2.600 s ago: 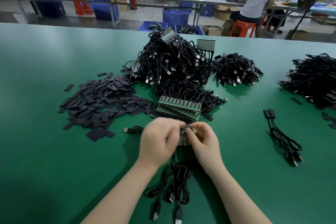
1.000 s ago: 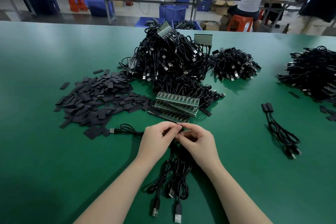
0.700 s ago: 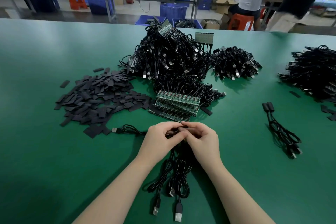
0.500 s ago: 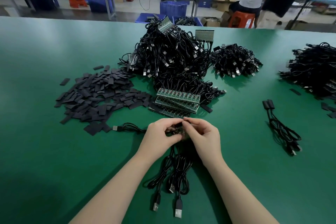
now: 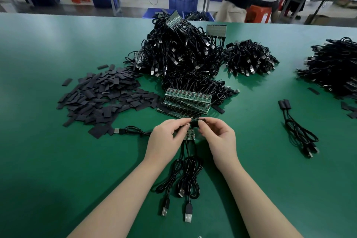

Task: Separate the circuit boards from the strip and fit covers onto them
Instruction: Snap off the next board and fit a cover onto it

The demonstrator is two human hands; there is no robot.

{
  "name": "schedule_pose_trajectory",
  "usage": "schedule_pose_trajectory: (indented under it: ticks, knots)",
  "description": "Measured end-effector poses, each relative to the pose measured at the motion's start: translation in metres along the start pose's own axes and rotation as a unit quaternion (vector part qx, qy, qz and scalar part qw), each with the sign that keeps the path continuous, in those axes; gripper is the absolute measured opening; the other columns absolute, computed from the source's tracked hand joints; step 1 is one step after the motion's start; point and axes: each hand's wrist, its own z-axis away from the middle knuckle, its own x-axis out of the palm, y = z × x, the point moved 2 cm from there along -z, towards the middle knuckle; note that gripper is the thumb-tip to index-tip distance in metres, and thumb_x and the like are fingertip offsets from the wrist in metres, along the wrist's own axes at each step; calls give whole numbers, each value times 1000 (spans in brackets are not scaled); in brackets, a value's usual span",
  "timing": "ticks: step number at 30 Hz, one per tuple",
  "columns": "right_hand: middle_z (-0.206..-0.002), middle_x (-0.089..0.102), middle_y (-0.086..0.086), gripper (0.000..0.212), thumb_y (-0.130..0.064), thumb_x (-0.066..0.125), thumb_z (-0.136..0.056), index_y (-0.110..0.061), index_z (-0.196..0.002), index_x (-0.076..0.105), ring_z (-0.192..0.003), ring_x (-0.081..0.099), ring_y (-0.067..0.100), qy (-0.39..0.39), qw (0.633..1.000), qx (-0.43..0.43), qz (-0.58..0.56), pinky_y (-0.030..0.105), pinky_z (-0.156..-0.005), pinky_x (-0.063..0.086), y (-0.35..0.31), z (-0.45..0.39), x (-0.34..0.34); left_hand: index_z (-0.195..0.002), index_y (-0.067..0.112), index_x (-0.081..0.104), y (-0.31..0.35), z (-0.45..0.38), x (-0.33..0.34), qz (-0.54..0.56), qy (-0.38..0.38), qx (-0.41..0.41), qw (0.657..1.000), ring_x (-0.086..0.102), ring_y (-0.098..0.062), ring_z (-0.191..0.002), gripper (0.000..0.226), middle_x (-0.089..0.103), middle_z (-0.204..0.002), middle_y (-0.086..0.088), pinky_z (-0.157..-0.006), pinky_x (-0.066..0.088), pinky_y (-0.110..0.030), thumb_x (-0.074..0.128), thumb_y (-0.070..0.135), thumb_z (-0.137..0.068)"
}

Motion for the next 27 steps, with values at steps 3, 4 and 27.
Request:
schedule_pose_trajectory:
  ticks: [3,4,27]
  knots:
    - [-84,74,7,22,-15,74,-87,-36,-81,77,-78,66,24,-8,1000,-3,5,42,-78,57,0,0,0,-116,32,71,0,-1,0,0,-13,1,1000,58,7,-99,26,66,-100,21,-82,41,-4,67,31,-90]
    - [-81,74,5,22,-15,74,-87,-36,-82,77,-75,64,20,-11,1000,-2,5,40,-75,56,0,0,0,-117,33,70,1,-1,1,-3,-21,1,1000,58,5,-97,27,66,-98,20,-81,41,-4,69,31,-89]
    - [-81,76,-3,13,-15,78,-84,-28,-85,78,-72,66,6,-72,997,-28,30,17,-67,52,0,2,0,-106,27,75,-1,-2,-1,27,-24,-7,999,60,9,-97,20,65,-95,26,-82,41,-3,69,20,-88]
